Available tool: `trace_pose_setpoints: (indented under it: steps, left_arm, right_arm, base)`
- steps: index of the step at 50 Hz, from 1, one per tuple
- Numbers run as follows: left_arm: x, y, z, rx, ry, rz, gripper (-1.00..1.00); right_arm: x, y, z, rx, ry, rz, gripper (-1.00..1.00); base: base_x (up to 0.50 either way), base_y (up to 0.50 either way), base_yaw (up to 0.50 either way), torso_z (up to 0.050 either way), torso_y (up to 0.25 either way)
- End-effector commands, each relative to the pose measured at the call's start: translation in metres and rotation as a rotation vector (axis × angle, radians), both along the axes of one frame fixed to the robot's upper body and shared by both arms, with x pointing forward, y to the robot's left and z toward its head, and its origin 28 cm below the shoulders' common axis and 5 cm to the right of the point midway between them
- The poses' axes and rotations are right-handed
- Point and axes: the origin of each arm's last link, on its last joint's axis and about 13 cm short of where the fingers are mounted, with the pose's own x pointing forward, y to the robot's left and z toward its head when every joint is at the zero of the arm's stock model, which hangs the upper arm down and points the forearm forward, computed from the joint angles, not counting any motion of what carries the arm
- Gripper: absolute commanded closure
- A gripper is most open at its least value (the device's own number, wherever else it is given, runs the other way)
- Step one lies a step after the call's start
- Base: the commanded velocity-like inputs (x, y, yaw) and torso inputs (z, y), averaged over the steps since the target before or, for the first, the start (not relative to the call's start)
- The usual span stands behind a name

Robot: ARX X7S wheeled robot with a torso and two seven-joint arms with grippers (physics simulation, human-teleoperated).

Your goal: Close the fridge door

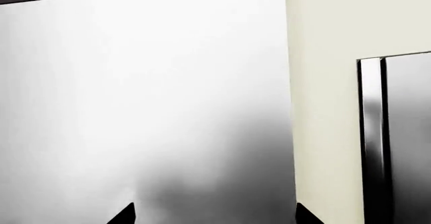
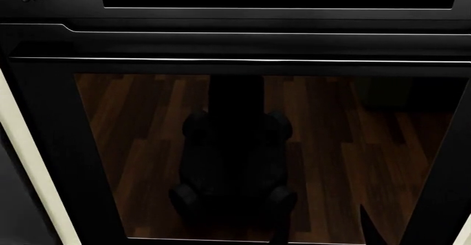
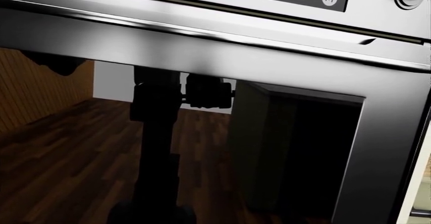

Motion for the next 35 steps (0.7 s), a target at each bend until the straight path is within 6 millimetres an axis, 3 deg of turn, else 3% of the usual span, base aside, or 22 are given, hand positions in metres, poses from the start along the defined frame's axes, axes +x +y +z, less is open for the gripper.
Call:
trace_pose_setpoints:
  steps: [1, 2, 3, 8, 11, 35]
  left_arm:
    - [-0.076, -0.037, -0.018, -0.019, -0.012, -0.18, -1.0]
    - [-0.086, -0.043, -0.021, -0.02, -0.013, -0.205, -1.0]
    - [-0.113, -0.057, -0.031, -0.01, 0.002, -0.259, -1.0]
    - [-0.199, -0.09, -0.062, -0.035, 0.109, -0.452, -1.0]
    - [-0.215, -0.091, -0.066, -0.04, 0.138, -0.467, -1.0]
    - [-0.196, -0.089, -0.084, -0.076, 0.17, -0.43, -1.0]
  right_arm:
    - [-0.001, -0.001, 0.0, -0.004, 0.003, -0.005, -1.0]
    - [-0.001, -0.001, 0.0, -0.004, 0.003, -0.005, -1.0]
    - [-0.002, -0.001, 0.001, -0.004, 0.003, -0.005, -1.0]
    - [-0.005, -0.002, 0.002, -0.002, 0.006, -0.006, -1.0]
    - [-0.005, -0.002, 0.002, -0.003, 0.003, -0.005, -1.0]
    - [-0.006, -0.001, 0.003, 0.001, -0.001, -0.004, -1.0]
  base:
    - [0.0, 0.0, 0.0, 0.0, 0.0]
    - [0.0, 0.0, 0.0, 0.0, 0.0]
    - [0.0, 0.0, 0.0, 0.0, 0.0]
    - [0.0, 0.0, 0.0, 0.0, 0.0]
    - [0.0, 0.0, 0.0, 0.0, 0.0]
    - [0.0, 0.0, 0.0, 0.0, 0.0]
